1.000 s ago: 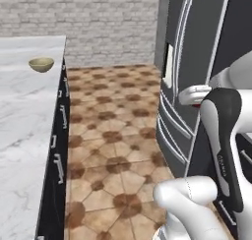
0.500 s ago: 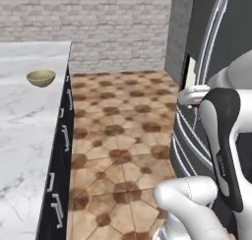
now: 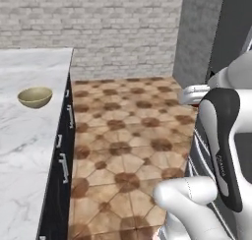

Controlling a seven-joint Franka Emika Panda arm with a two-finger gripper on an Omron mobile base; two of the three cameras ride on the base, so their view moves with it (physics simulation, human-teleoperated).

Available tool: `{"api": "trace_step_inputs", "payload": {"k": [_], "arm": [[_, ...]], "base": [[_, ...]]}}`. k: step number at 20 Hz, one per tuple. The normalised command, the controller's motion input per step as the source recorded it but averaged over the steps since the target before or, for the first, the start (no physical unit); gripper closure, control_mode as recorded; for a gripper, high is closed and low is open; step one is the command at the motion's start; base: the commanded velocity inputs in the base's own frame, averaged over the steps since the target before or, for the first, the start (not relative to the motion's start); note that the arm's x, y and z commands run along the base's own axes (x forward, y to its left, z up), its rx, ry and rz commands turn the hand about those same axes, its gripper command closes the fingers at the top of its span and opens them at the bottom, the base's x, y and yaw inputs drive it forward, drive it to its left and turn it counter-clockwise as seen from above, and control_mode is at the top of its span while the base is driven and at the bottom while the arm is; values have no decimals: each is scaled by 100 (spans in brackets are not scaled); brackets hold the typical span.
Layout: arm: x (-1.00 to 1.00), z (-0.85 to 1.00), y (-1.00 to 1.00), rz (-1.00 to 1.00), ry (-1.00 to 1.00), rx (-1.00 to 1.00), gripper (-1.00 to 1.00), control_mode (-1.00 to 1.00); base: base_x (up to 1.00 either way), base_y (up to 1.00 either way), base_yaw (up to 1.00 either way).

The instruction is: Pick the bell pepper from the cabinet and place it in the bowl. Then pick the bowl and place it in the sink. Then turn on the sink facuet.

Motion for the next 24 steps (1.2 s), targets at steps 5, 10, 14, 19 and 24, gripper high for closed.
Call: {"api": "trace_step_inputs", "payload": {"k": [5, 10, 14, 19, 24], "arm": [[0, 0, 0, 0, 0, 0, 100, 100], [0, 0, 0, 0, 0, 0, 100, 100], [0, 0, 0, 0, 0, 0, 100, 100], [0, 0, 0, 0, 0, 0, 100, 100], [0, 0, 0, 0, 0, 0, 100, 100]], "base": [[100, -13, 7], [100, -19, 8], [100, -16, 8], [100, -16, 9], [80, -5, 20]]}}
